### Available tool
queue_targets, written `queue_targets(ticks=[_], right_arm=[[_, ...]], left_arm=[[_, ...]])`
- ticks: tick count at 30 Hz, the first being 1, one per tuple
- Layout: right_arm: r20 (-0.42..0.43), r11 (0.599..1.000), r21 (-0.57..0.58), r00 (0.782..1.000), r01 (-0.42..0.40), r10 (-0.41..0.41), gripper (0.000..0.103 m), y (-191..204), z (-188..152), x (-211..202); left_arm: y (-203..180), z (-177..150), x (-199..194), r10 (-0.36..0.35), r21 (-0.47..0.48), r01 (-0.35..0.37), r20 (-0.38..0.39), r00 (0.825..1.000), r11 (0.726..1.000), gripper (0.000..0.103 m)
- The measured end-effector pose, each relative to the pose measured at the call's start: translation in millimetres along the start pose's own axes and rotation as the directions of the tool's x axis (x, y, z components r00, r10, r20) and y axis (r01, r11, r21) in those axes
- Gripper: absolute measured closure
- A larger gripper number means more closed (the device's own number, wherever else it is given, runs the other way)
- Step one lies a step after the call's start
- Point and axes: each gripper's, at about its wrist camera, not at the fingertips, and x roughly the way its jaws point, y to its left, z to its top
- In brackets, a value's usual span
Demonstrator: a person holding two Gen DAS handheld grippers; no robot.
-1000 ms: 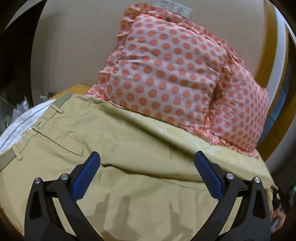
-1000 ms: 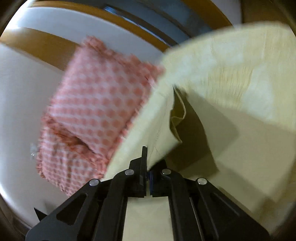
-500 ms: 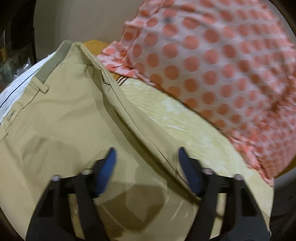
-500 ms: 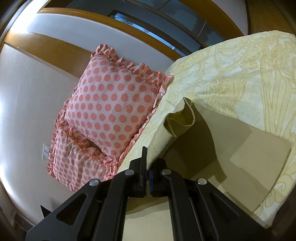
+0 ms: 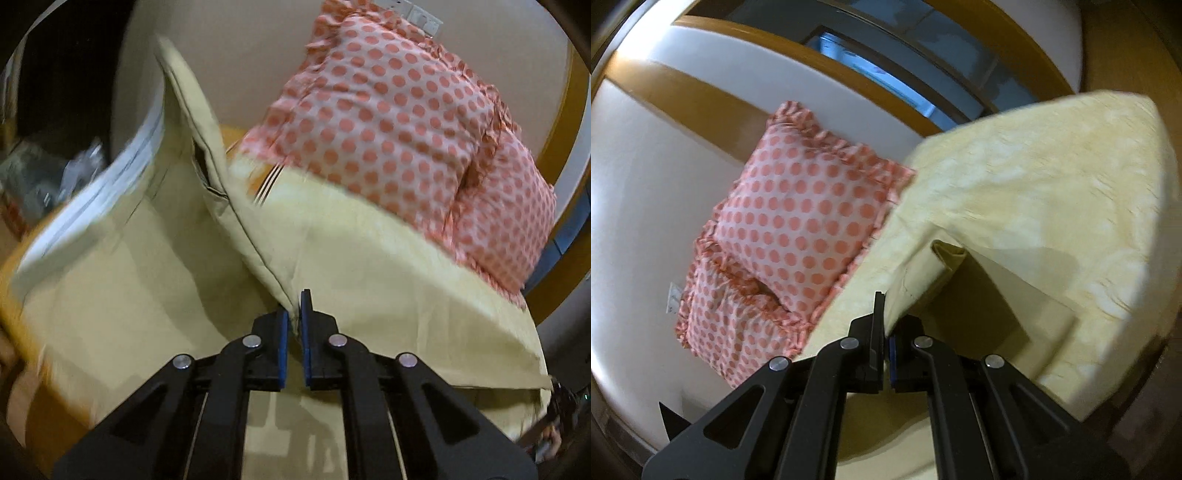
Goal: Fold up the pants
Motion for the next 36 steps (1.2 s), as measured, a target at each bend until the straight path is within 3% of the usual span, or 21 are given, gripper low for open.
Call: queue_targets(ticks=[5,8,10,12,13,15,17,20,22,23,25,26,27,31,34,36], right_arm=[[-0.006,0.998,-0.002,0.998,0.060,-0.060,0.101,-13,-8,-4],[-0.011,0.993,-0.024,0.993,0.117,-0.117,0.100,-16,-13,-9],[-0.001,0.987,-0.025,0.988,0.156,-0.156,0.086,-17,-15,-16],[0.050,0.986,-0.027,0.985,0.165,-0.164,0.038,-16,-17,-29],[0.102,0.983,-0.039,0.979,0.182,-0.177,0.036,-14,-18,-38],[0.151,0.971,-0.069,0.965,0.228,-0.216,0.036,-10,-18,-46],[0.130,0.967,-0.066,0.963,0.247,-0.237,0.036,-14,-18,-41],[0.123,0.962,-0.072,0.959,0.264,-0.254,0.041,-15,-24,-35],[0.106,0.963,-0.098,0.965,0.249,-0.239,0.050,-11,-30,-30],[0.079,0.967,-0.106,0.971,0.232,-0.225,0.061,-11,-34,-24],[0.096,0.959,-0.144,0.968,0.243,-0.231,0.069,-8,-41,-20],[0.096,0.956,-0.158,0.968,0.246,-0.233,0.090,-7,-42,-18],[0.094,0.957,-0.169,0.971,0.234,-0.221,0.096,-8,-39,-14],[0.111,0.937,-0.273,0.975,0.218,-0.194,0.098,17,-35,-2],[0.066,0.918,-0.384,0.995,0.094,-0.075,0.098,71,-44,12],[-0.010,0.890,-0.454,0.999,-0.046,0.046,0.098,119,-63,26]], left_arm=[[18,-51,-12,0.032,-0.064,-0.034,-0.028,0.999,0.997,0.099],[18,-62,-8,0.054,-0.041,-0.054,-0.016,0.998,0.998,0.095],[17,-67,-12,0.072,-0.018,-0.072,0.001,0.997,0.997,0.091],[13,-69,-22,0.077,0.002,-0.077,0.027,0.997,0.997,0.082],[12,-69,-27,0.078,0.007,-0.078,0.040,0.996,0.997,0.078],[12,-70,-42,0.070,0.003,-0.071,0.083,0.994,0.997,0.065],[12,-70,-58,0.094,-0.010,-0.094,0.145,0.985,0.996,0.052],[12,-66,-87,0.154,-0.021,-0.155,0.296,0.943,0.988,0.041],[13,-64,-91,0.150,-0.019,-0.152,0.326,0.933,0.988,0.034],[13,-61,-88,0.151,-0.015,-0.154,0.321,0.935,0.988,0.032],[13,-55,-76,0.151,-0.006,-0.156,0.300,0.942,0.988,0.032],[14,-54,-71,0.155,-0.006,-0.160,0.289,0.945,0.987,0.032],[16,-51,-61,0.160,-0.004,-0.165,0.268,0.950,0.986,0.032],[31,-51,-36,0.176,-0.025,-0.175,0.197,0.965,0.984,0.030],[42,-57,-19,0.176,-0.051,-0.170,0.140,0.974,0.984,0.029],[40,-61,-17,0.190,-0.022,-0.188,0.155,0.969,0.982,0.027]])
